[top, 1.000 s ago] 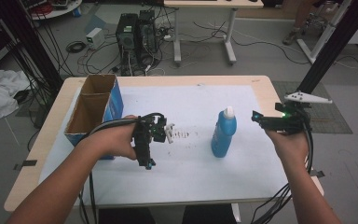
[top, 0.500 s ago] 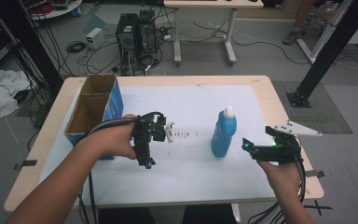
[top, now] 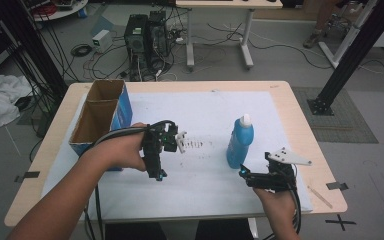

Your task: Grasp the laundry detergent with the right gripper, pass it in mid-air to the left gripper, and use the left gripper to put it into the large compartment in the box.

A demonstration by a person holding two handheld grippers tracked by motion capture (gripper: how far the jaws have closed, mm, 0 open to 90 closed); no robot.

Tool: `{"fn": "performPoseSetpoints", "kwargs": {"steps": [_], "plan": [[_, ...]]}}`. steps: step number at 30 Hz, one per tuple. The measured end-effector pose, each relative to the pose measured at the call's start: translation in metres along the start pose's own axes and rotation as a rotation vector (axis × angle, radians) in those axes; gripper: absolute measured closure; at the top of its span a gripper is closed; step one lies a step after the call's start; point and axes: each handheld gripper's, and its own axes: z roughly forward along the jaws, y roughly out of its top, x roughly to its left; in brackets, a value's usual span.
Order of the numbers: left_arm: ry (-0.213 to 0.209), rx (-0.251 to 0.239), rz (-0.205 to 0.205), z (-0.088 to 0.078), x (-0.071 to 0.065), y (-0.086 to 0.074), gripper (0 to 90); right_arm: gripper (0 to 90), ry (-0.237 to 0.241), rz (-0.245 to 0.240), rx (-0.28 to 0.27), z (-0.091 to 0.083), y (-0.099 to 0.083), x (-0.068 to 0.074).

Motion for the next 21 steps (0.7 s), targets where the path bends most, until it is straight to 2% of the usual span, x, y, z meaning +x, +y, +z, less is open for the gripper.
{"fn": "performPoseSetpoints", "kwargs": {"steps": [6,7,12,21], "plan": [[0.002,-0.007,0.000,-0.001,-0.002,-0.001,6.8,2.7,-0.020,0.030,-0.012,0.020,-0.011,0.009],[0.004,-0.006,0.001,-0.002,-0.002,-0.001,6.8,2.7,-0.040,0.039,-0.014,0.029,-0.014,0.011],[0.006,-0.014,-0.003,-0.004,-0.004,-0.002,6.8,2.6,-0.079,0.054,-0.039,0.043,-0.017,0.015],[0.010,-0.023,-0.002,-0.006,-0.006,-0.004,6.8,2.7,-0.126,0.065,-0.079,0.059,-0.016,0.020]]}}
